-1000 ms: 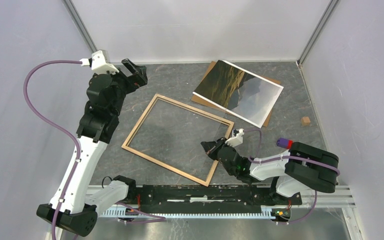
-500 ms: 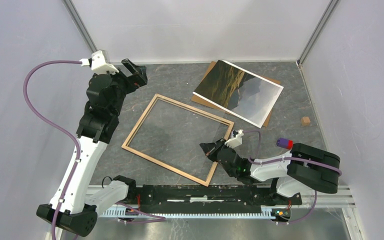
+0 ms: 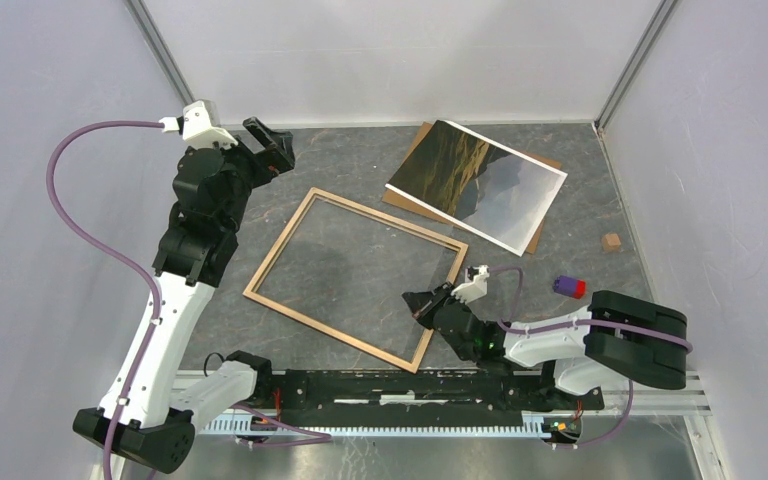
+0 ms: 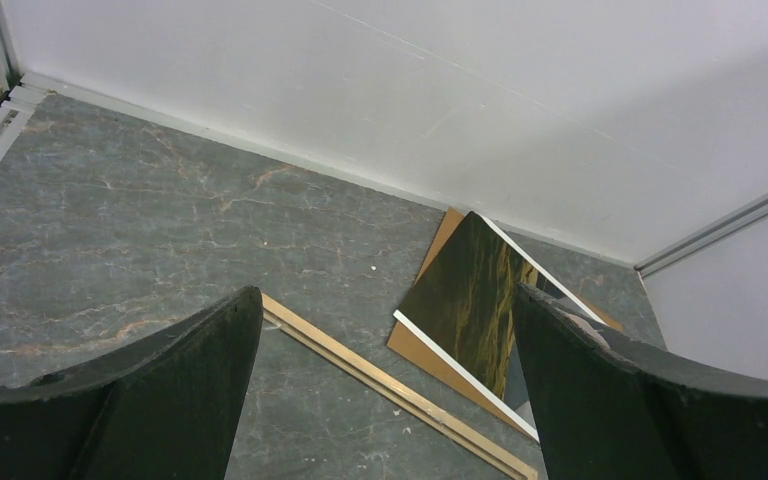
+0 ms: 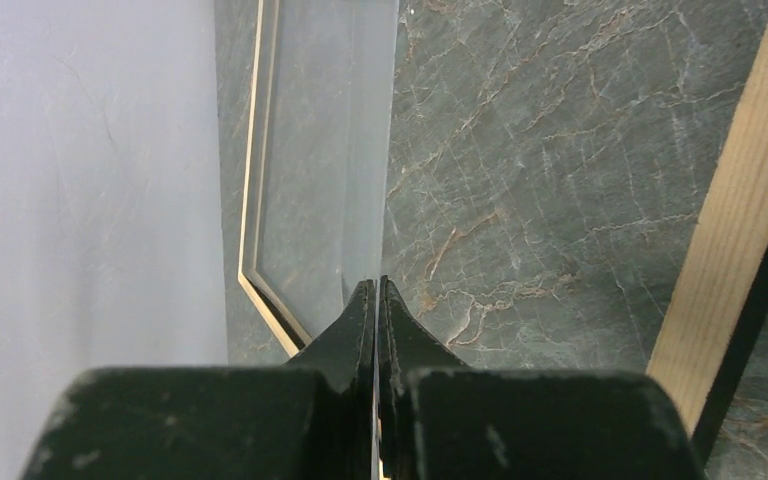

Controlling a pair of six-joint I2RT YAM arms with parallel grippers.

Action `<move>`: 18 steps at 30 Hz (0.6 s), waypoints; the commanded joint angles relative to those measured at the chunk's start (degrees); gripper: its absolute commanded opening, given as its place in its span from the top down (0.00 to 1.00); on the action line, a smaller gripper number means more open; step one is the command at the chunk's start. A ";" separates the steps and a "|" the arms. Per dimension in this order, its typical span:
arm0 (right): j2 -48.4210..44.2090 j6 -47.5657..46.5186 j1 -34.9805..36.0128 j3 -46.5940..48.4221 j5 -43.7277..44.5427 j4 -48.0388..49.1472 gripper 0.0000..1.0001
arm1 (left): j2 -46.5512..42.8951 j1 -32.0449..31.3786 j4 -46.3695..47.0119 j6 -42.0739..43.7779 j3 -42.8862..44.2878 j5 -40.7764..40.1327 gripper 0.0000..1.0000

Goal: Put the photo into the frame
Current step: Place the photo frame item in the photo frame.

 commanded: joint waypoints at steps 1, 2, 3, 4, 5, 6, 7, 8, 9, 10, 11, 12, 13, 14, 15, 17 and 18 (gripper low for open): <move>-1.78 1.34 0.74 -0.34 4.75 -3.14 1.00 | -0.76 0.45 1.44 -2.52 0.25 0.23 0.00; -1.76 1.59 0.80 -0.38 4.71 -3.09 1.00 | -0.76 0.47 1.44 -2.47 0.24 0.16 0.00; -1.65 1.62 0.78 -0.42 4.64 -3.13 1.00 | -0.72 0.40 1.43 -2.52 0.19 0.15 0.00; -1.67 1.70 0.92 -0.28 4.63 -3.31 1.00 | -0.72 0.45 1.43 -2.50 0.23 0.14 0.00; -1.65 1.74 0.99 -0.26 4.64 -3.44 1.00 | -0.57 0.41 1.48 -2.53 0.14 0.13 0.00; -1.67 1.77 1.04 -0.30 4.71 -3.52 1.00 | -0.62 0.46 1.48 -2.50 0.17 0.19 0.00; -1.75 1.82 1.07 -0.29 4.79 -3.63 1.00 | -0.61 0.43 1.51 -2.50 0.19 0.21 0.00; -1.77 1.94 1.17 -0.30 4.88 -3.86 1.00 | -0.62 0.41 1.51 -2.53 0.17 0.22 0.00; -1.83 2.02 1.29 -0.32 5.01 -4.13 1.00 | -0.63 0.41 1.43 -2.50 0.15 0.27 0.00; -1.82 2.04 1.33 -0.41 5.20 -4.24 1.00 | -0.56 0.45 1.44 -2.59 0.15 0.32 0.00; -1.70 2.05 1.41 -0.33 5.23 -4.38 1.00 | -0.61 0.40 1.44 -2.67 0.15 0.36 0.00; -1.46 2.43 1.44 -0.37 5.16 -4.65 1.00 | -0.57 0.46 1.47 -2.77 0.15 0.58 0.00; -1.26 2.69 1.46 -0.52 5.06 -4.47 1.00 | -0.47 0.45 1.44 -2.84 0.15 0.74 0.00; -1.19 2.81 1.44 -0.57 5.07 -4.41 1.00 | -0.47 0.45 1.44 -2.95 0.15 0.89 0.00; -1.19 2.86 1.44 -0.62 5.03 -4.56 1.00 | -0.42 0.49 1.47 -2.90 0.15 1.01 0.00; -1.36 3.00 1.44 -0.68 5.09 -4.75 1.00 | -0.35 0.51 1.46 -2.90 0.15 0.94 0.00; -1.39 3.03 1.44 -0.56 5.12 -4.76 1.00 | -0.28 0.47 1.46 -2.86 0.15 0.85 0.00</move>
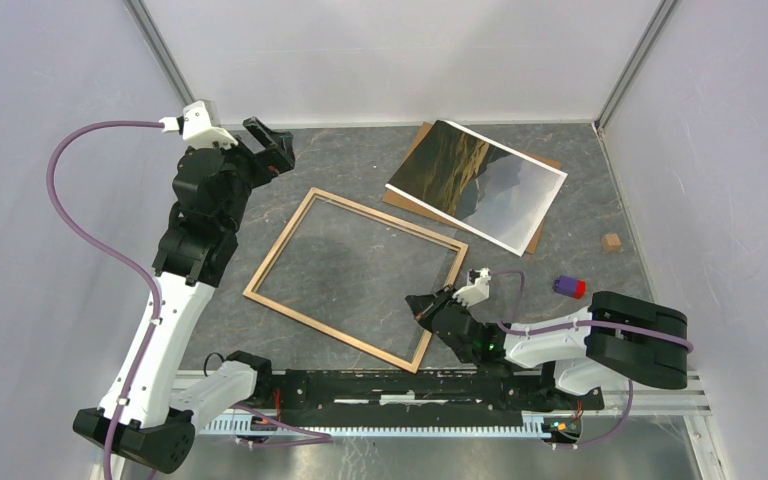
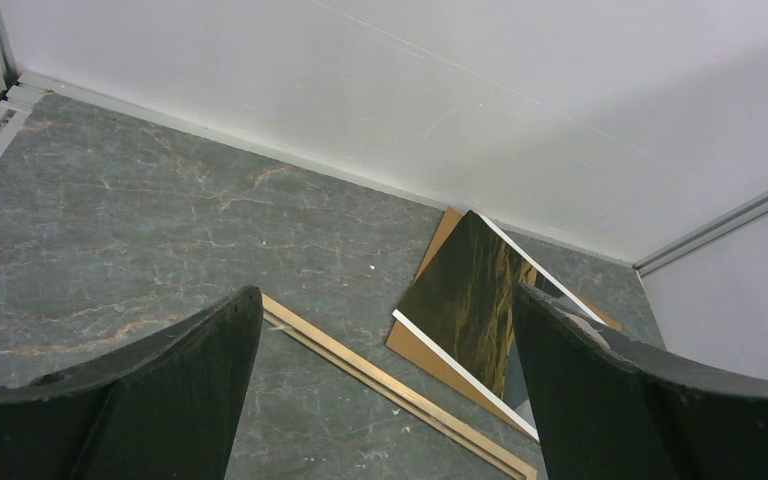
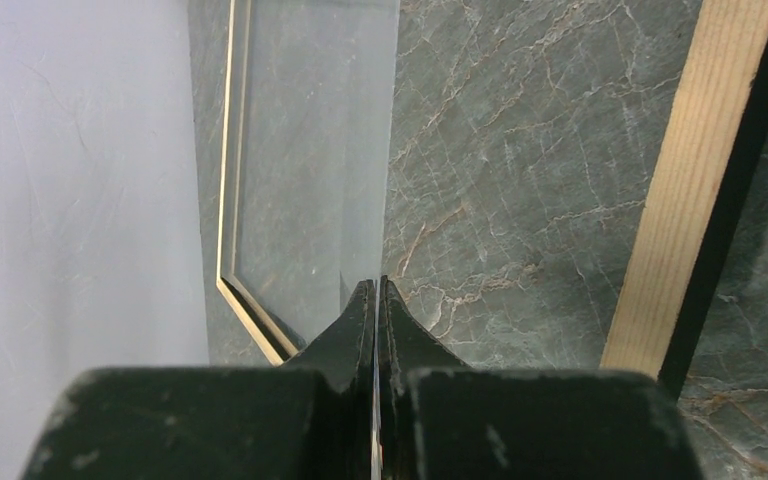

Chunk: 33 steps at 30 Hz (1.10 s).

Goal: Put the photo into the frame
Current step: Place the photo frame item in the photo frame.

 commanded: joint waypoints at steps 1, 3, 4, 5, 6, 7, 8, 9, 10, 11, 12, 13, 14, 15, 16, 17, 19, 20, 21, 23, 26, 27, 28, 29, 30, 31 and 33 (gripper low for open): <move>-0.80 1.00 0.32 -0.41 2.87 -0.81 1.00 | -0.23 0.35 1.41 -2.82 0.17 0.55 0.00; -0.56 1.03 0.33 -0.47 2.45 -0.60 1.00 | -0.27 0.34 1.41 -2.79 0.15 0.50 0.00; -0.39 1.20 0.33 -0.60 2.03 -0.43 1.00 | -0.33 0.36 1.45 -2.83 0.15 0.56 0.00; -0.19 1.32 0.36 -0.64 1.84 -0.16 1.00 | -0.29 0.34 1.45 -2.77 0.15 0.60 0.00; -0.10 1.36 0.33 -0.77 1.60 0.19 1.00 | -0.35 0.34 1.46 -2.80 0.15 0.61 0.00; -0.01 1.53 0.32 -0.87 1.51 0.32 1.00 | -0.36 0.34 1.47 -2.82 0.15 0.67 0.00; 0.01 1.50 0.32 -0.72 1.39 0.23 1.00 | -0.33 0.39 1.41 -2.90 0.16 0.72 0.00; -0.07 1.52 0.33 -0.79 1.38 0.23 1.00 | -0.32 0.36 1.44 -2.92 0.15 0.78 0.00; -0.14 1.54 0.33 -0.83 1.40 0.08 1.00 | -0.32 0.34 1.41 -2.92 0.23 0.81 0.00; -0.28 1.63 0.32 -0.93 1.49 0.06 1.00 | -0.24 0.36 1.41 -2.88 0.22 0.77 0.00; -0.51 1.69 0.33 -1.07 1.70 -0.10 1.00 | -0.20 0.34 1.41 -2.92 0.15 0.78 0.00; -0.52 1.80 0.29 -1.17 1.73 -0.28 1.00 | -0.25 0.40 1.48 -2.87 0.22 0.79 0.00; -0.62 2.08 0.32 -1.22 1.76 -0.52 1.00 | -0.25 0.35 1.43 -2.90 0.24 0.74 0.00; -0.49 2.16 0.36 -1.32 1.70 -0.49 1.00 | -0.32 0.34 1.45 -2.85 0.24 0.79 0.00; -0.41 2.21 0.33 -1.34 1.55 -0.31 1.00 | -0.35 0.30 1.43 -2.85 0.24 0.81 0.00; -0.27 2.25 0.32 -1.31 1.39 -0.42 1.00 | -0.36 0.35 1.43 -2.84 0.24 0.81 0.00; -0.09 2.41 0.33 -1.41 0.98 -0.11 1.00 | -0.50 0.35 1.42 -2.91 0.24 0.76 0.00; -0.01 2.42 0.32 -1.45 0.81 0.05 1.00 | -0.48 0.35 1.41 -2.87 0.24 0.79 0.00; -0.01 2.38 0.28 -1.42 0.64 0.06 1.00 | -0.52 0.35 1.41 -2.86 0.24 0.79 0.00; 0.21 2.25 0.31 -1.34 0.41 0.22 1.00 | -0.55 0.36 1.47 -2.93 0.24 0.90 0.00; 1.32 1.89 0.27 -1.16 -0.49 1.79 1.00 | -0.63 0.39 1.41 -2.97 0.24 1.07 0.00; 1.82 1.94 0.24 -1.24 -0.92 2.45 1.00 | -0.61 0.35 1.42 -3.00 0.24 0.88 0.00; 2.05 2.07 0.25 -1.24 -1.33 3.06 1.00 | -0.56 0.34 1.41 -2.85 0.24 0.80 0.00; 2.03 2.16 0.19 -1.26 -1.52 3.12 1.00 | -0.60 0.39 1.41 -2.89 0.24 0.81 0.00; 1.86 2.03 0.24 -1.32 -1.46 3.13 1.00 | -0.57 0.40 1.43 -2.84 0.24 0.79 0.00; 1.55 1.96 0.16 -1.24 -1.38 2.83 1.00 | -0.61 0.30 1.43 -2.89 0.24 0.88 0.00; 1.07 2.06 0.14 -1.32 -1.07 1.64 1.00 | -0.63 0.37 1.41 -2.97 0.24 1.06 0.00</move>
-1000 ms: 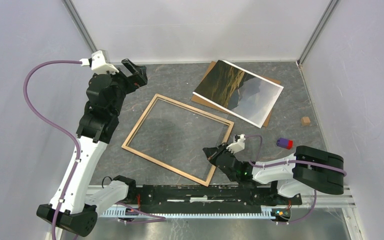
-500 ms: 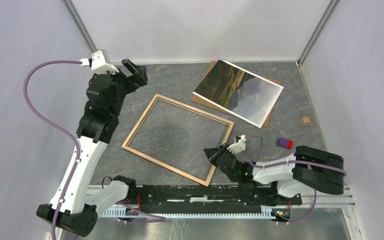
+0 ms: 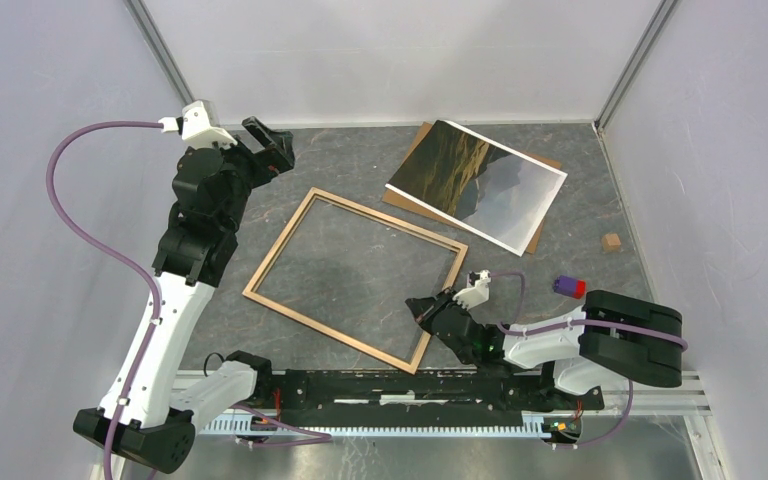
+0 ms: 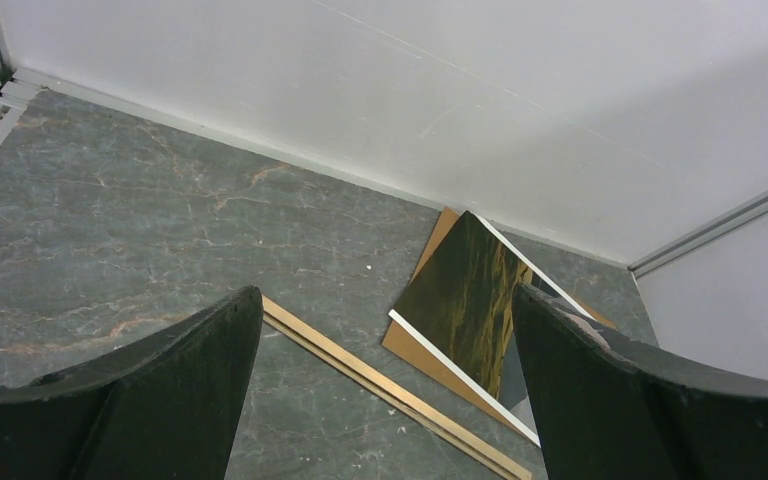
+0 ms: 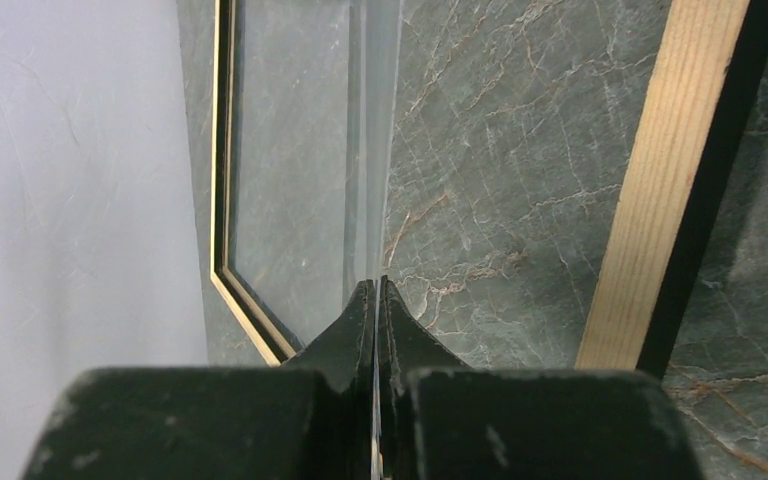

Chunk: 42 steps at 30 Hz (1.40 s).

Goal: Put the photo into the frame
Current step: Place the photo frame item in the photo frame.

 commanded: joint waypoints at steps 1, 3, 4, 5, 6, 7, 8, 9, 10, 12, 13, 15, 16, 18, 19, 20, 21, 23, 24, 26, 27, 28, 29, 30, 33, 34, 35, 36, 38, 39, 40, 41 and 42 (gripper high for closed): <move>-0.54 0.39 0.11 -0.31 0.32 0.22 0.99 | -0.61 0.21 1.44 -2.35 0.24 0.83 0.00; -0.33 -0.09 -0.15 -0.28 -0.06 0.58 0.90 | -0.56 0.18 1.44 -2.35 0.24 0.88 0.00; 0.05 -0.69 -0.44 -0.31 -0.95 1.23 0.87 | -0.61 0.19 1.47 -2.35 0.24 0.94 0.00; 0.44 -1.12 -0.73 -0.43 -1.67 2.03 0.84 | -0.52 0.19 1.50 -2.29 0.19 0.94 0.00; 0.84 -1.59 -1.13 -0.55 -2.88 2.83 0.80 | -0.41 0.15 1.47 -2.30 0.15 0.97 0.00; 1.21 -2.33 -1.62 -1.00 -4.11 4.35 0.77 | -0.42 0.19 1.46 -2.35 0.21 0.88 0.00; 1.64 -3.51 -1.90 -1.55 -4.95 6.14 0.74 | -0.37 0.19 1.45 -2.33 0.19 0.89 0.00; 1.93 -4.69 -2.12 -1.90 -5.88 7.40 0.70 | -0.32 0.19 1.44 -2.29 0.24 0.96 0.00; 2.17 -5.93 -2.45 -2.31 -6.78 8.61 0.69 | -0.34 0.23 1.43 -2.34 0.24 1.02 0.00; 2.52 -8.47 -3.61 -2.62 -8.89 9.90 0.64 | -0.28 0.19 1.48 -2.52 0.24 1.33 0.00; 2.30 -9.77 -4.14 -2.78 -9.58 10.10 0.63 | -0.36 0.19 1.48 -2.51 0.24 1.39 0.00; 1.29 -11.45 -4.74 -2.86 -9.67 8.62 0.56 | -0.29 0.15 1.45 -2.45 0.24 1.32 0.00; 0.45 -12.58 -4.73 -2.78 -9.35 7.27 0.51 | -0.23 0.21 1.46 -2.52 0.24 1.35 0.00; -1.02 -14.77 -4.73 -1.70 -8.64 3.54 0.40 | -0.19 0.19 1.47 -2.48 0.24 1.44 0.00; -1.50 -15.45 -4.77 -0.94 -8.62 1.54 0.35 | -0.15 0.21 1.44 -2.52 0.28 1.61 0.00; -1.85 -16.24 -4.73 0.01 -8.54 -0.80 0.30 | -0.23 0.19 1.43 -2.61 0.32 1.74 0.00; -2.09 -16.77 -4.73 0.64 -8.70 -2.68 0.26 | -0.25 0.21 1.47 -2.62 0.32 1.77 0.00; -2.43 -16.98 -4.76 2.29 -8.77 -8.48 0.17 | -0.28 0.20 1.47 -2.61 0.31 1.64 0.00; -2.59 -17.35 -4.73 3.21 -9.01 -10.76 0.14 | -0.25 0.19 1.45 -2.48 0.32 1.61 0.00; -3.22 -18.98 -4.78 5.25 -9.45 -15.63 0.11 | -0.37 0.19 1.43 -2.44 0.33 1.53 0.00; -3.54 -19.98 -4.72 6.42 -9.73 -18.45 0.09 | -0.41 0.22 1.43 -2.37 0.32 1.47 0.00; -4.06 -21.64 -4.77 7.55 -9.76 -20.88 0.08 | -0.43 0.20 1.50 -2.32 0.35 1.46 0.00; -4.50 -23.26 -4.77 8.76 -9.58 -24.33 0.08 | -0.40 0.19 1.48 -2.31 0.41 1.45 0.00; -5.08 -24.76 -4.73 10.00 -9.09 -27.92 0.07 | -0.50 0.19 1.43 -2.29 0.41 1.46 0.00; -7.86 -33.45 -4.78 11.96 -8.22 -34.40 0.06 | -0.73 0.19 1.44 -2.38 0.41 1.65 0.00; -8.95 -36.05 -4.86 12.24 -7.95 -36.72 0.06 | -0.70 0.26 1.44 -2.45 0.41 1.89 0.00; -10.17 -39.19 -4.91 12.46 -7.94 -38.13 0.06 | -0.70 0.21 1.43 -2.54 0.49 2.17 0.00; -11.16 -40.64 -4.95 12.88 -7.52 -40.50 0.05 | -0.76 0.18 1.43 -2.68 0.50 2.34 0.00; -13.35 -45.57 -4.95 12.81 -8.81 -41.78 0.05 | -0.97 0.24 1.45 -3.02 0.46 2.84 0.00; -14.54 -47.22 -4.92 12.67 -9.84 -41.90 0.05 | -0.97 0.23 1.47 -3.17 0.50 3.08 0.00; -15.37 -48.70 -4.94 12.69 -10.33 -42.50 0.05 | -0.98 0.19 1.45 -3.34 0.50 3.39 0.00; -16.17 -49.85 -4.92 12.98 -10.47 -43.31 0.05 | -1.09 0.24 1.46 -3.52 0.50 3.58 0.00; -16.98 -51.04 -4.87 13.22 -10.44 -43.81 0.05 | -1.11 0.19 1.44 -3.63 0.50 3.85 0.00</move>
